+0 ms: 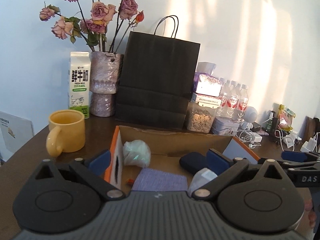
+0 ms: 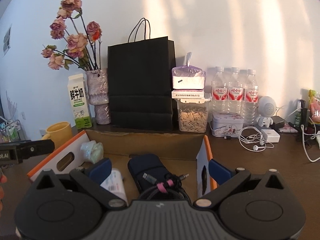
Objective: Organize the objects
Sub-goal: 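Lower the cable and bag into the box and open both grippers, then move the right gripper to the white bottle cap while the left reaches a small white item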
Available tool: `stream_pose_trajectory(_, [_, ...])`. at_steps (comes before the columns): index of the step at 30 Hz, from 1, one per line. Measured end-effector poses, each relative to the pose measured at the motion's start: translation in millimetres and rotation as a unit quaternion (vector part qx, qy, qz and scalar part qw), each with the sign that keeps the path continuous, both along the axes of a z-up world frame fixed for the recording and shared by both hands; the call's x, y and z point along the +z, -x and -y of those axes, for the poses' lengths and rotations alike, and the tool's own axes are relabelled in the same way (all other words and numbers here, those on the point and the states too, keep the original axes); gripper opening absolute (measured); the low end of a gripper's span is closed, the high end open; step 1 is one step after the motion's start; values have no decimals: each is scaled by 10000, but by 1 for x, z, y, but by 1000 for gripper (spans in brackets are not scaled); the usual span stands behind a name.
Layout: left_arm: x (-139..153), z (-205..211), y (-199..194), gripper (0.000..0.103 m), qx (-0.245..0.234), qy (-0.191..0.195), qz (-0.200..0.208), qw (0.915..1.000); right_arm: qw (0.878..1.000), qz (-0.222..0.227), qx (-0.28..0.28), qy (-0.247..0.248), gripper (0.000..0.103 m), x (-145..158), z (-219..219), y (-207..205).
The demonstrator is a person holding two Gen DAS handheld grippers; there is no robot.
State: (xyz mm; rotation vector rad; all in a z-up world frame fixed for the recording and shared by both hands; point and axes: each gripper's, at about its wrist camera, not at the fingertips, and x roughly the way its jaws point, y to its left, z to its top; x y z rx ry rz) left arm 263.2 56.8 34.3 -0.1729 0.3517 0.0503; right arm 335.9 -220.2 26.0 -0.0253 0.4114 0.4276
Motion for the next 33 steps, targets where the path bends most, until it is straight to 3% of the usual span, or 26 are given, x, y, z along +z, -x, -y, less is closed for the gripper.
stream_pose_trajectory(16, [-11, -19, 75, 103, 138, -132, -298, 9994, 9991, -272, 149, 300, 103, -25, 24, 83])
stream_pose_trajectory(33, [-59, -29, 131, 103, -53, -314, -1145, 9929, 9962, -687, 307, 445, 103, -55, 28, 133])
